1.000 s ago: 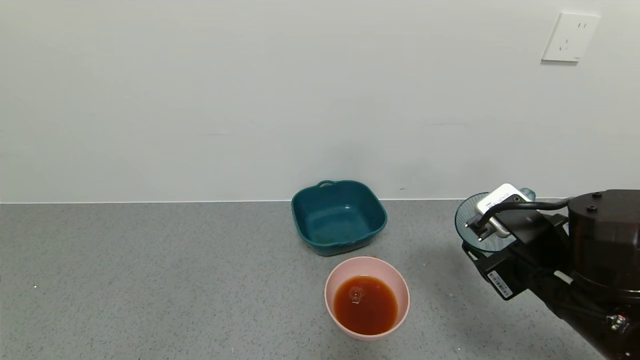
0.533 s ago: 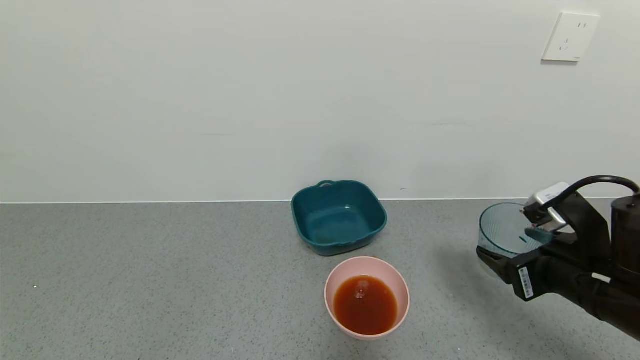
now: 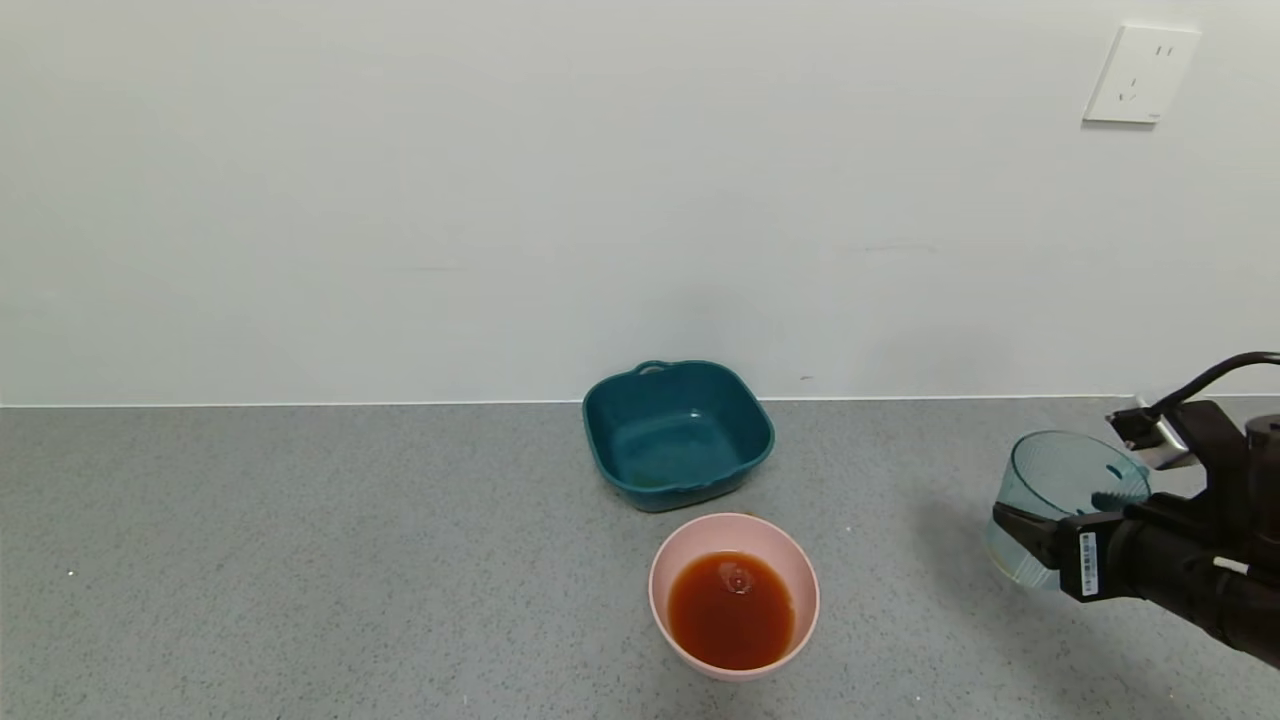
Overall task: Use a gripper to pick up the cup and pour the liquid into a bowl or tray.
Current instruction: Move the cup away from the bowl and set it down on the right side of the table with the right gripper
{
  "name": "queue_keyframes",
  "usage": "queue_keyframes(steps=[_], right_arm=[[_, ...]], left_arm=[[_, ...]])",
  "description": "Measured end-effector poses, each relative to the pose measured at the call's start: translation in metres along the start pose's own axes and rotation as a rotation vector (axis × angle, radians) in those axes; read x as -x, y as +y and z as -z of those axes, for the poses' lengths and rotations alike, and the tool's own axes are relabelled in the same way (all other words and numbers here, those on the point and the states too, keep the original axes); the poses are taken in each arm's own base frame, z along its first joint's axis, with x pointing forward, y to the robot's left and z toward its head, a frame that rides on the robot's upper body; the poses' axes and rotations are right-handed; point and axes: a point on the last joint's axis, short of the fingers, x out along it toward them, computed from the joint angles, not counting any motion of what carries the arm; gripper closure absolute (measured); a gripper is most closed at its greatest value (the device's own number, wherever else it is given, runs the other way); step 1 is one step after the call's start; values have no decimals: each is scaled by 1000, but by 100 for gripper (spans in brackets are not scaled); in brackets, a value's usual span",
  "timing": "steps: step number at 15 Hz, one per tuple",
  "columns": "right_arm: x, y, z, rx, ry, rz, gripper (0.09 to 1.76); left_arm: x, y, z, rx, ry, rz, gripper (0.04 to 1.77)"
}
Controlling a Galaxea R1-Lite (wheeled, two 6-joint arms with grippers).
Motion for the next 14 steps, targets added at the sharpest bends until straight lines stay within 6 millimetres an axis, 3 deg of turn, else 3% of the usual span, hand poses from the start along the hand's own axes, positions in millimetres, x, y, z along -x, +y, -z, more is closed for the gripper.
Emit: queue_keyframes(steps=[8,14], right_arm=[[-33,-5,31,-34,-26,7,50],[-45,-24,48,-72,54,-19,50]], left_arm=[[0,0,0,0,0,0,9],[0,0,0,0,0,0,9]])
